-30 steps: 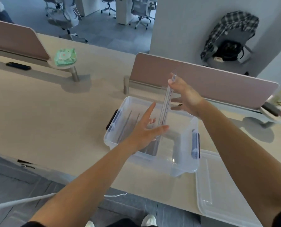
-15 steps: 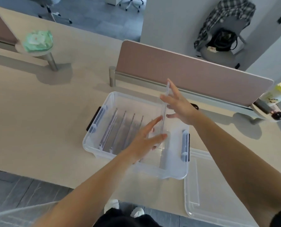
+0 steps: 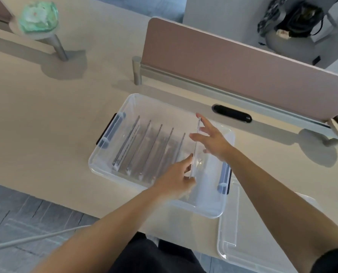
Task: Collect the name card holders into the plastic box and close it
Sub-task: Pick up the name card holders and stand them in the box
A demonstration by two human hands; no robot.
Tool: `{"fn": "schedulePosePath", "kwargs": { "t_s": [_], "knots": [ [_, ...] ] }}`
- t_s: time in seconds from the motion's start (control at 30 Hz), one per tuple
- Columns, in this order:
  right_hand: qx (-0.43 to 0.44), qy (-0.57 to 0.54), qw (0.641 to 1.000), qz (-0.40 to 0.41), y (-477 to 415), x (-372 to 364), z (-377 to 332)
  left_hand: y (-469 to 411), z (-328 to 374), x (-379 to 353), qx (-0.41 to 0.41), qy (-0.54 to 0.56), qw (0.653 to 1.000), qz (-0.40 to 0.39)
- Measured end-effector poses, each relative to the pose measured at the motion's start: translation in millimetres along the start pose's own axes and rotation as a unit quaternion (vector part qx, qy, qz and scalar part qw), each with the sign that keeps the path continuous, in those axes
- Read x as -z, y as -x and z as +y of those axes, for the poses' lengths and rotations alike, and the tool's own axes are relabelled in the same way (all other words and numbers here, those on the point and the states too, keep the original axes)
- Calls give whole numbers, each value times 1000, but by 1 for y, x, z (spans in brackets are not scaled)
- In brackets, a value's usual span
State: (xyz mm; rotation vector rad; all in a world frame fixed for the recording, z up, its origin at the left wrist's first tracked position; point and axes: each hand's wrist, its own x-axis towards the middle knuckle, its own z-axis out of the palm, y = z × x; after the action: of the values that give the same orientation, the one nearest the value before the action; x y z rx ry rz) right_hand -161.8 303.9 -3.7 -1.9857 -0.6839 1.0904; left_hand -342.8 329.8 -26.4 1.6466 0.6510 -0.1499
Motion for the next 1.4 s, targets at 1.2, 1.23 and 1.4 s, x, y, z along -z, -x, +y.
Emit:
{"fn": "schedulePosePath", "kwargs": {
  "t_s": [1.2, 1.23, 1.4],
  "knots": [
    [-143, 52, 988, 20, -42, -23, 56, -45, -17, 1, 139, -224, 964, -29],
    [-152, 31, 988, 22, -41, -22, 56, -41, -16, 8, 121, -214, 969, -20],
    [-181, -63, 981, 10, -33, -20, 56, -31, -22, 42, -26, -283, 958, 49]
  ]
}}
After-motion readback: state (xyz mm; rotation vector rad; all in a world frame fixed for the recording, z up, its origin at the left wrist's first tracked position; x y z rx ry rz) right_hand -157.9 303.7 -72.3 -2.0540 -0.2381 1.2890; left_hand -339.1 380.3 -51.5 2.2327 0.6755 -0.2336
